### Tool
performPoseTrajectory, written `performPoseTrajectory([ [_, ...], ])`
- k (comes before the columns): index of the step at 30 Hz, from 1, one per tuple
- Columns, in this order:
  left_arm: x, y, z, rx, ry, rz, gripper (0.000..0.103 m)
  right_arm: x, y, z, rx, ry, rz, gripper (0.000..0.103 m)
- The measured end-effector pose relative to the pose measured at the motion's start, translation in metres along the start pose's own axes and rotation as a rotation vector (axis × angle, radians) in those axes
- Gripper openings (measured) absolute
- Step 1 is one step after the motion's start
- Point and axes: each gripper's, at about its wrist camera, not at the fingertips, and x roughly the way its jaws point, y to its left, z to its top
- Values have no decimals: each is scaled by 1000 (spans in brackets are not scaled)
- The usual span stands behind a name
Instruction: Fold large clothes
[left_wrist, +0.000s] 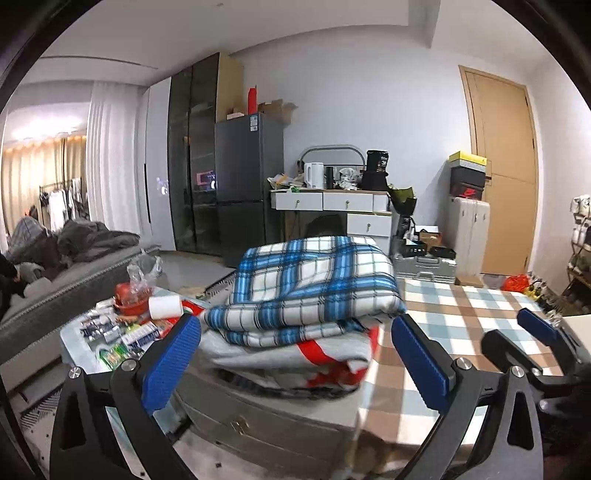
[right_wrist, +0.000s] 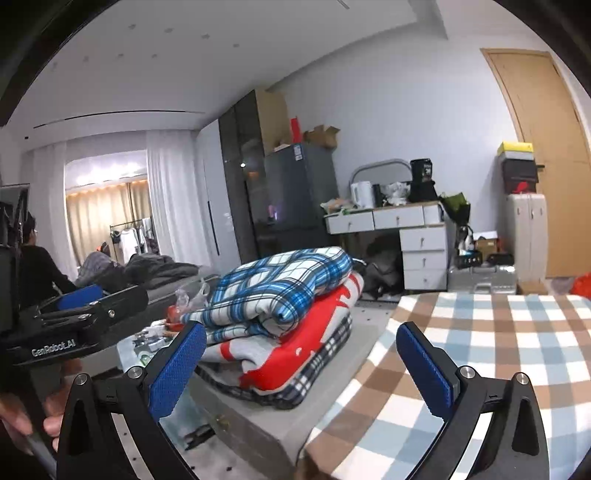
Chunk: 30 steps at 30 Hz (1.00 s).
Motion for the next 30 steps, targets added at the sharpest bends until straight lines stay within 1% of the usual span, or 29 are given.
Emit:
performPoseTrajectory([
  [2, -1, 2, 1, 15, -7, 7, 101, -8, 5, -1, -18, -19, 13, 103],
  [5, -3, 2, 0, 19, -15, 23, 101, -16, 10, -2, -39, -30, -2, 103],
  [11, 2, -3, 0, 30, 0, 15, 101, -27, 11, -1, -17, -45, 4, 103],
  [16, -2, -6, -9, 33, -6, 14, 101, -27, 14, -1, -24, -44, -1, 103],
  [20, -2, -5, -12, 33, 3, -18, 101, -25, 15, -2, -14, -31, 2, 103],
  [25, -7, -9, -14, 63, -10, 1, 101, -26, 15, -3, -7, -34, 6, 103],
  [30, -7, -9, -13, 64, 6, 5, 101, -29, 12, -3, 12, -43, 10, 103],
])
